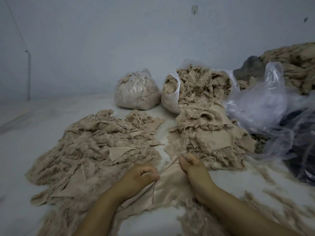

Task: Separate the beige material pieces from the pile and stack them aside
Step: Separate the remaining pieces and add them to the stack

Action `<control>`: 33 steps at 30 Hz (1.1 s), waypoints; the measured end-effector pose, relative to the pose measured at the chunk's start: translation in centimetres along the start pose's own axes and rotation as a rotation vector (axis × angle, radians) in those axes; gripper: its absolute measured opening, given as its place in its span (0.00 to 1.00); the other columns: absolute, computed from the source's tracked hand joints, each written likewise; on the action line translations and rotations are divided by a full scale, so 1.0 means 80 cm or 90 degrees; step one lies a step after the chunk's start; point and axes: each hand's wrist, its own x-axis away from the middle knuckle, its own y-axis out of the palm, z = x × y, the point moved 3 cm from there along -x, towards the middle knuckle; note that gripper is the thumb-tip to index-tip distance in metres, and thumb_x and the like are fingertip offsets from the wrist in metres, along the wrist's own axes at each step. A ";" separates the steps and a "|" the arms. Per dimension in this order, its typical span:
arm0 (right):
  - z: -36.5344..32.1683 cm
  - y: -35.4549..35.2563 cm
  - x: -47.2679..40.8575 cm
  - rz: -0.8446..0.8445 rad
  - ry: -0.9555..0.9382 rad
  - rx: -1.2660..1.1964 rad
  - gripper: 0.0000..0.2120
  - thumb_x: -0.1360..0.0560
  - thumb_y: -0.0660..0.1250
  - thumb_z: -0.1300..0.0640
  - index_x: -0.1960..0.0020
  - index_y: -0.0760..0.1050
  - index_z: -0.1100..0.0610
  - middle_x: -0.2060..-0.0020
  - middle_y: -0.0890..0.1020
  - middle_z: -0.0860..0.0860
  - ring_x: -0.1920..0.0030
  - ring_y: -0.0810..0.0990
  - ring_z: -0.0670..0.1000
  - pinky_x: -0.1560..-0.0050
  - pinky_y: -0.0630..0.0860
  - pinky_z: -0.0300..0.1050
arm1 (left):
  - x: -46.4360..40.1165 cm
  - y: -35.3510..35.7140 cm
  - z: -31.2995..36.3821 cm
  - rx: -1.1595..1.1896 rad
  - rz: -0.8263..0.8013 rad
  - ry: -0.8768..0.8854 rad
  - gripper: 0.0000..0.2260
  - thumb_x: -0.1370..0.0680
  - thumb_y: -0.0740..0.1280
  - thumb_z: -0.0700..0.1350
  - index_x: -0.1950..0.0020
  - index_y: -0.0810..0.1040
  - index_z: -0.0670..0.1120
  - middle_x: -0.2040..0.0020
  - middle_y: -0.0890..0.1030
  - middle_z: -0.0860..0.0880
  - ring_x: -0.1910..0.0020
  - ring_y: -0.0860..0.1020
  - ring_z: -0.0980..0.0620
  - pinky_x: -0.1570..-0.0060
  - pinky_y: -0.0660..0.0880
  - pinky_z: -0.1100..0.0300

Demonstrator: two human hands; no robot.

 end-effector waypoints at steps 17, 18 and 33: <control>-0.012 0.030 0.011 -0.065 -0.071 0.144 0.17 0.19 0.57 0.47 0.58 0.73 0.58 0.64 0.77 0.51 0.63 0.74 0.46 0.60 0.71 0.37 | -0.003 0.022 0.019 0.414 0.088 -0.134 0.16 0.33 0.71 0.46 0.46 0.80 0.44 0.50 0.83 0.45 0.53 0.82 0.54 0.54 0.79 0.62; -0.011 0.031 0.011 -0.074 -0.064 0.150 0.19 0.20 0.56 0.45 0.58 0.73 0.58 0.63 0.77 0.52 0.61 0.75 0.47 0.57 0.72 0.41 | -0.003 0.026 0.018 0.474 0.068 -0.144 0.13 0.33 0.71 0.44 0.50 0.81 0.42 0.54 0.84 0.43 0.56 0.83 0.51 0.56 0.80 0.60; -0.034 0.025 0.014 -0.274 -0.017 0.138 0.16 0.23 0.67 0.59 0.70 0.77 0.53 0.77 0.75 0.42 0.75 0.71 0.40 0.73 0.66 0.30 | -0.013 -0.022 -0.011 0.564 0.386 -0.139 0.07 0.22 0.61 0.35 0.59 0.74 0.38 0.75 0.70 0.50 0.80 0.65 0.59 0.82 0.64 0.67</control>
